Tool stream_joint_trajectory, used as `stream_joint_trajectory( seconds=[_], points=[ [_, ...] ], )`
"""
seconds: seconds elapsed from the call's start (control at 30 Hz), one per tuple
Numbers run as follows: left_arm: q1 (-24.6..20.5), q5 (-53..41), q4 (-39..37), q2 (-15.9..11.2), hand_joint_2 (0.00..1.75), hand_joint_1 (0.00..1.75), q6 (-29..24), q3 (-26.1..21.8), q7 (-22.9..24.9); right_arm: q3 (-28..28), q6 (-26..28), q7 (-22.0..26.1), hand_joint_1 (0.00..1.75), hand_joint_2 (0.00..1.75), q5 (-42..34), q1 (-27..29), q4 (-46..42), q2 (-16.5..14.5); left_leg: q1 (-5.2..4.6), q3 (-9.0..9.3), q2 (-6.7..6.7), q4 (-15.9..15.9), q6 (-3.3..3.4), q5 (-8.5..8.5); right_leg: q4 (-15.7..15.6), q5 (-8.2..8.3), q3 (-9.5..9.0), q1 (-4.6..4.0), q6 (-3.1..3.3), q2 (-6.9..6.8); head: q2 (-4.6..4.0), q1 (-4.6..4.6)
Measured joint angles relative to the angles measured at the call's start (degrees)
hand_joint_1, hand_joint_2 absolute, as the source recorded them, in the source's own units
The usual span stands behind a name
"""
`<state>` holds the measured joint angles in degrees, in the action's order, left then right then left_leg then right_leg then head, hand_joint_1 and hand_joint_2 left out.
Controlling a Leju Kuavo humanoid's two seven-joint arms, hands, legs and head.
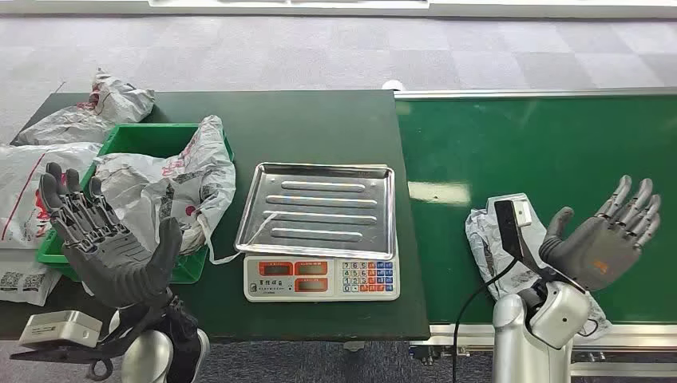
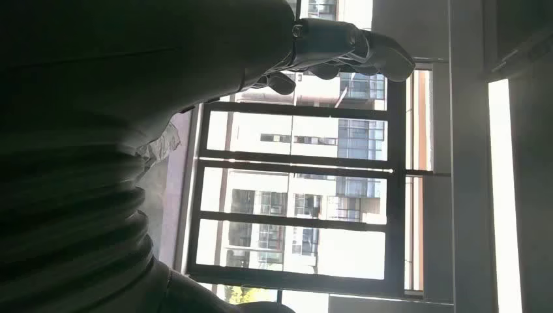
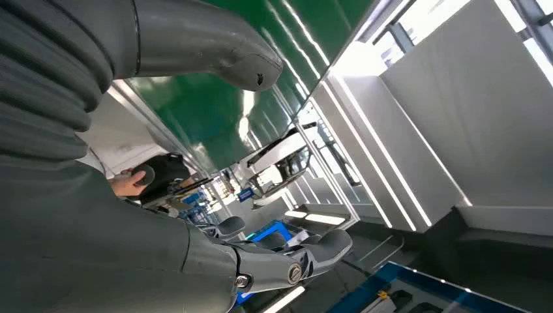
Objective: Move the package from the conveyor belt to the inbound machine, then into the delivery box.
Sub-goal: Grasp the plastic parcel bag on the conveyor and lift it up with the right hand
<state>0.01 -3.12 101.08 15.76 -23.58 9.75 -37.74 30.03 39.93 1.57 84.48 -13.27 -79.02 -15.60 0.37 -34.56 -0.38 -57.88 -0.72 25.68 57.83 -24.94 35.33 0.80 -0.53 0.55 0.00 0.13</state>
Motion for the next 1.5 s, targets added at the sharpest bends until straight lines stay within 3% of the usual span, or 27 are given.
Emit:
stream_joint_trajectory(
  seconds=[0.73,1.0,1.5],
  points=[
    [1.2,0.0,0.8,0.0,1.75,0.0,0.1,-0.4,-0.2,5.6,-0.1,0.5,0.0,1.75,-1.9,-0.3,6.0,1.4,0.0,0.0,-0.01,0.0,0.04,0.02,0.0,-0.01,-0.01,0.03,-0.02,-0.02,0.0,0.01],
    [2.0,0.0,1.0,0.0,1.75,0.0,0.3,-1.1,-0.7,9.2,-0.1,3.5,0.0,1.75,-4.9,-0.2,12.3,2.3,0.0,-0.02,-0.01,0.0,0.06,0.04,0.0,-0.05,-0.01,0.03,-0.07,-0.04,0.0,0.01],
    [2.2,0.0,1.4,0.1,1.75,0.0,0.3,-1.3,-0.8,10.3,0.0,3.5,0.0,1.75,-5.2,-0.8,17.4,2.8,0.0,-0.02,-0.01,0.0,0.06,0.04,0.0,-0.05,-0.01,0.04,-0.07,-0.04,0.0,0.01]
  ],
)
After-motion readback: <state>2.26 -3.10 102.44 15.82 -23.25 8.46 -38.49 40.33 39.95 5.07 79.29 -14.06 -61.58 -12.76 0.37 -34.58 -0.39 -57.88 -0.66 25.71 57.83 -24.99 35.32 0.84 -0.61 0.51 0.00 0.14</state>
